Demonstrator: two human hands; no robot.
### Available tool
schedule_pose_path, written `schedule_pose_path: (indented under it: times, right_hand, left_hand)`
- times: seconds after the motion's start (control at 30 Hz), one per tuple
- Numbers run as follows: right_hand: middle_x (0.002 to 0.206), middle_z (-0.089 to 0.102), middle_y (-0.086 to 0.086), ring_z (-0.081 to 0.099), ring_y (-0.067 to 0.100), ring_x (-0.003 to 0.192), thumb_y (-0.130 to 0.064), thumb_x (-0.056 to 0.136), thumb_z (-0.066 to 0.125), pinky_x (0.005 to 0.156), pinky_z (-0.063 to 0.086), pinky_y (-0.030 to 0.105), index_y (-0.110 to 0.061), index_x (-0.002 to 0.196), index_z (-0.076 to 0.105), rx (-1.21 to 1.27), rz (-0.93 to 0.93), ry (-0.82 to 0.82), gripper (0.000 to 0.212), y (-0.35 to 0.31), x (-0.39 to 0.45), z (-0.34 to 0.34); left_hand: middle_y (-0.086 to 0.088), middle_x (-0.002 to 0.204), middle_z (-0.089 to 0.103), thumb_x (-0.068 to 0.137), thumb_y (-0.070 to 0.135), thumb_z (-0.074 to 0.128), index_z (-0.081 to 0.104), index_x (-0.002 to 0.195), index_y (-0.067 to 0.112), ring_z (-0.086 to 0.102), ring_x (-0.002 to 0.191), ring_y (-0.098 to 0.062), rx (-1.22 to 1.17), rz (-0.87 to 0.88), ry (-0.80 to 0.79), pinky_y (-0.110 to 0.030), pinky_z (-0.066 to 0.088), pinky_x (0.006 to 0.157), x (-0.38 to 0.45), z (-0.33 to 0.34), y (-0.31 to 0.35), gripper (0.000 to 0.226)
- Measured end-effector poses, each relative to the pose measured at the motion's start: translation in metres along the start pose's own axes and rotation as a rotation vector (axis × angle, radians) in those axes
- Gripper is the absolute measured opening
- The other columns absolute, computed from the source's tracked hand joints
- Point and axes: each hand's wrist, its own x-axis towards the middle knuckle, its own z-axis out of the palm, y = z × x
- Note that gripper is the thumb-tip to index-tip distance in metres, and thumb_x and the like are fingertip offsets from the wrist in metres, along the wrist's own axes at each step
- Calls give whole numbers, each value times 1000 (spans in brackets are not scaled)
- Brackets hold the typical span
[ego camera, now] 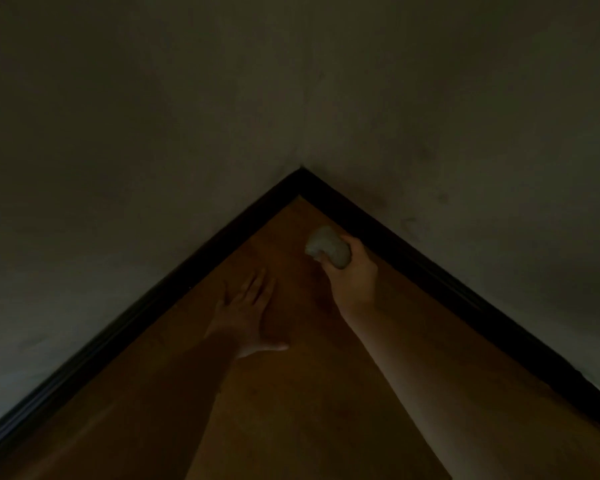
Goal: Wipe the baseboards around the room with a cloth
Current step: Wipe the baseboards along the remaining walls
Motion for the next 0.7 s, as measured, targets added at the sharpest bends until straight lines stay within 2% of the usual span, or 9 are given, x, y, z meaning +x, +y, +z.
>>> schedule_pose_path:
  times: [0.07,0.13,0.23,0.3,0.4,0.53,0.63,0.7]
  right_hand:
    - [101,65,-15,64,-3,94,-16,82,78,72,50,9,-30,116,60,-29,12,17,41,1,7,10]
    - [112,66,-4,63,10,104,-14,82,77,84,54,22,-23,125,58,-101,7,30,48,0,16,18]
    - [123,63,4,60,17,112,-13,82,77,95,53,37,-22,133,54,-119,48,60,56,-5,32,31]
    - [124,62,4,59,17,112,-15,83,77,98,51,38,-20,133,55,-74,72,78,55,-10,39,43]
    - [125,53,3,55,14,110,-20,84,77,101,45,31,-16,129,58,-51,66,142,50,-15,51,65]
    - [108,59,2,56,24,114,-20,88,71,97,44,31,-20,114,63,-88,85,189,27,-16,70,94]
    - [129,54,11,51,26,121,-24,91,66,106,41,38,-16,127,59,-137,173,198,38,-15,90,105]
    - [135,49,12,51,26,121,-27,92,62,105,42,38,-16,130,57,-159,227,199,39,-15,101,107]
  left_hand:
    - [6,151,-48,58,100,37,-41,143,32,-38,142,-16,5,12,3,-65,-5,117,0,2,-1,134]
    - [7,151,-48,60,99,37,-38,145,32,-38,142,-15,-10,15,8,-64,-4,118,1,3,-1,133]
    - [6,151,-47,63,96,44,-38,143,33,-38,141,-14,-12,18,1,-65,-6,117,1,-1,1,132]
    - [6,152,-45,64,93,48,-38,142,32,-38,141,-14,-24,14,-10,-64,-6,117,0,-4,4,132]
    - [6,152,-44,65,92,50,-35,147,31,-37,141,-14,-42,8,1,-63,-7,118,-2,-6,5,133]
    - [2,155,-42,69,88,52,-30,151,27,-39,140,-18,-19,11,-4,-66,-6,116,0,-5,9,131]
    - [1,155,-42,70,88,53,-30,151,28,-41,139,-19,-30,9,8,-66,-9,116,0,-4,9,130]
    - [3,154,-43,68,88,53,-32,149,29,-41,140,-18,-27,-1,2,-66,-12,115,0,-2,8,131]
